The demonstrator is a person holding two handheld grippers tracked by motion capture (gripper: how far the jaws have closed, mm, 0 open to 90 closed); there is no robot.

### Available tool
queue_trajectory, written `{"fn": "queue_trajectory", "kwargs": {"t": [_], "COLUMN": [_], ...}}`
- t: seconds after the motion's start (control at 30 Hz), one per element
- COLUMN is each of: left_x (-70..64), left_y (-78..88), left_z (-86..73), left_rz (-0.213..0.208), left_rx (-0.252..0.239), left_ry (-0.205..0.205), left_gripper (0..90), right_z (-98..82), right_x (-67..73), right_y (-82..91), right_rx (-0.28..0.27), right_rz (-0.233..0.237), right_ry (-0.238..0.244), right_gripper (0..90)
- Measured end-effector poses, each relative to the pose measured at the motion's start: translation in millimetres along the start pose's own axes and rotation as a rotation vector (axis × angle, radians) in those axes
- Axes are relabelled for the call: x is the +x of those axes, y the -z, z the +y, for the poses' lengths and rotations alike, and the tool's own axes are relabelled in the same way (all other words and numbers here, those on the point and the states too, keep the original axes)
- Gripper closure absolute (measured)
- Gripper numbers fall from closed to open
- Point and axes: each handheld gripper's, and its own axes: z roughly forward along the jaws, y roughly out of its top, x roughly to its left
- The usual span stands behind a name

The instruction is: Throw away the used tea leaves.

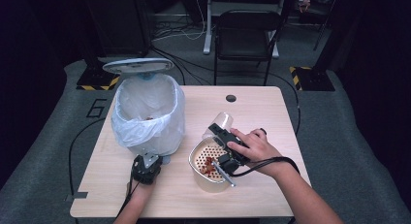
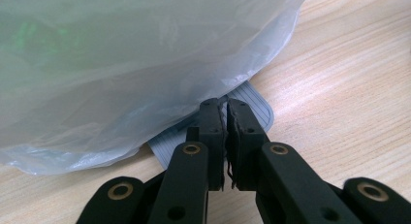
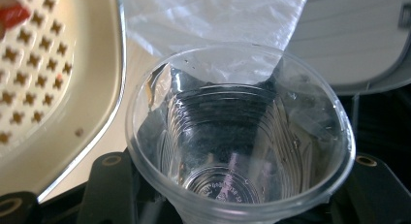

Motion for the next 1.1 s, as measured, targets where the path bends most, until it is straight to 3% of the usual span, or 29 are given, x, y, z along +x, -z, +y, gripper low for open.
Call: {"fn": "queue_trajectory", "kwargs": {"t": [0.2, 0.37, 0.43, 0.57, 0.7, 0.8, 0.87, 1.0, 1.1], "left_x": [0.0, 0.3, 0.3, 0.5, 0.4, 0.2, 0.2, 0.3, 0.6], "left_y": [-0.1, 0.1, 0.1, 0.3, 0.2, -0.2, -0.2, -0.1, -0.1], "left_z": [0.0, 0.1, 0.1, 0.3, 0.2, 0.0, 0.1, 0.1, 0.1], "left_rz": [0.001, -0.001, -0.001, -0.004, -0.004, -0.004, -0.004, -0.004, -0.006], "left_rx": [-0.002, 0.002, 0.001, 0.005, 0.004, -0.002, -0.002, -0.001, -0.001], "left_ry": [0.001, 0.000, 0.000, 0.001, 0.004, 0.006, 0.007, 0.006, 0.006], "left_gripper": [85.5, 85.5, 85.4, 85.5, 85.4, 85.4, 85.4, 85.4, 85.4], "right_z": [-10.3, -24.7, -30.5, -43.3, -54.5, -60.7, -65.3, -69.1, -70.7], "right_x": [-11.3, -21.3, -25.0, -28.6, -31.9, -32.9, -33.4, -32.5, -33.6], "right_y": [0.2, -3.1, -4.9, -9.8, -14.0, -16.8, -21.1, -25.8, -27.5], "right_rx": [-0.058, -0.125, -0.148, -0.204, -0.285, -0.326, -0.318, -0.338, -0.357], "right_rz": [0.031, 0.100, 0.103, 0.162, 0.196, 0.250, 0.305, 0.364, 0.391], "right_ry": [-0.224, -0.512, -0.590, -0.816, -0.995, -1.133, -1.236, -1.357, -1.419], "right_gripper": [40.8, 40.8, 40.8, 40.7, 40.5, 40.6, 40.8, 41.2, 41.6]}}
